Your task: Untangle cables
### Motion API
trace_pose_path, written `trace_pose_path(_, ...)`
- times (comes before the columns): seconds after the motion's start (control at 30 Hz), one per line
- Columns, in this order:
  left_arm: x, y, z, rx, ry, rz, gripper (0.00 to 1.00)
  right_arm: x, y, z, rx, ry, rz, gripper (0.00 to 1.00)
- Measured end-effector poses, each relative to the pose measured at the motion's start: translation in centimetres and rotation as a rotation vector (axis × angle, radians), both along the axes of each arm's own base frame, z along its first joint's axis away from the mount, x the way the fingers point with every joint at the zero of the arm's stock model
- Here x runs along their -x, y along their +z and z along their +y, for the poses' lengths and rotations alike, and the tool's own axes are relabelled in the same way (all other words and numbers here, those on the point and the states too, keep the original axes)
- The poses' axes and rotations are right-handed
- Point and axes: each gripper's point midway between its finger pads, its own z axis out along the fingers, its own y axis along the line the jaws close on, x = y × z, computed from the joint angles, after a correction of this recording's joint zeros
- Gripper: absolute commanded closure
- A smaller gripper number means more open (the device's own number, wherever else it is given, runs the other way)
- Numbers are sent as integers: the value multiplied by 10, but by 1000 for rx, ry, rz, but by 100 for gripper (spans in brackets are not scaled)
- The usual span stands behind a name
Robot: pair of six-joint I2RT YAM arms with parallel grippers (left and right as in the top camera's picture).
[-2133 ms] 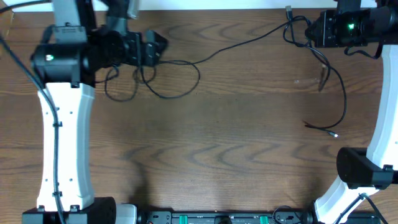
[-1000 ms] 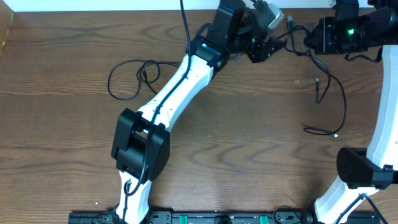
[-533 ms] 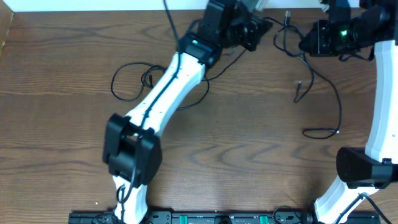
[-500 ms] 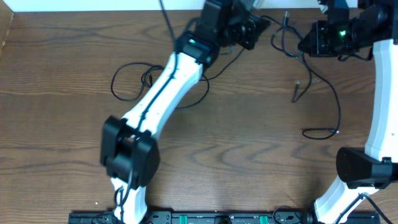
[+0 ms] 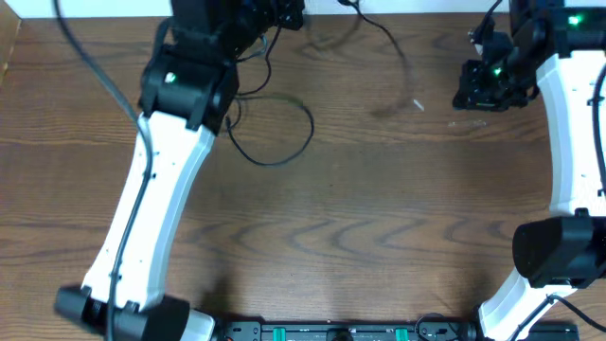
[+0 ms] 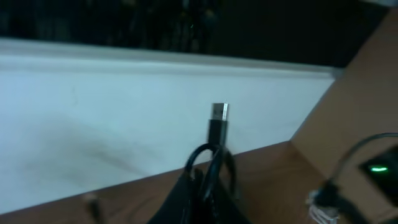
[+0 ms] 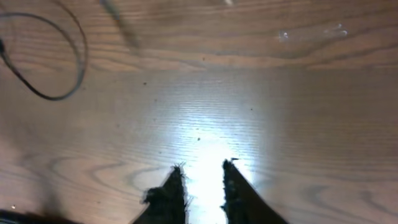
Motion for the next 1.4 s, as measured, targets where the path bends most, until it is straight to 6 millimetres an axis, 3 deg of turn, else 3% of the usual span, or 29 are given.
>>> trace_pose_path(0.1,15,9,-1,0,-12,0,93,-6,-1,12,-68,36,-26,61)
trace_pose_path(0.23,19,-3,0,-16,-13,49,92,-17,14,38,-218,115,-105,52)
trace_pose_path(0.47,20,-24,0,-41,-12,126,93,-25,55,81,-469,276,-259,50)
trace_pose_path(0.87,33,-52,-5,-43,-19,272,93,-14,132,162,-621,508,-522,53)
trace_pose_path(1.0,35,-54,-8,-21,-17,299,92,-13,139,179,-640,516,-529,53)
trace_pose_path(1.17,36,-54,-9,23,-13,331,92,-9,133,197,-602,512,-513,53)
trace_pose_path(1.4,51,-53,-25,105,-114,405,93,-13,126,212,-495,516,-558,54)
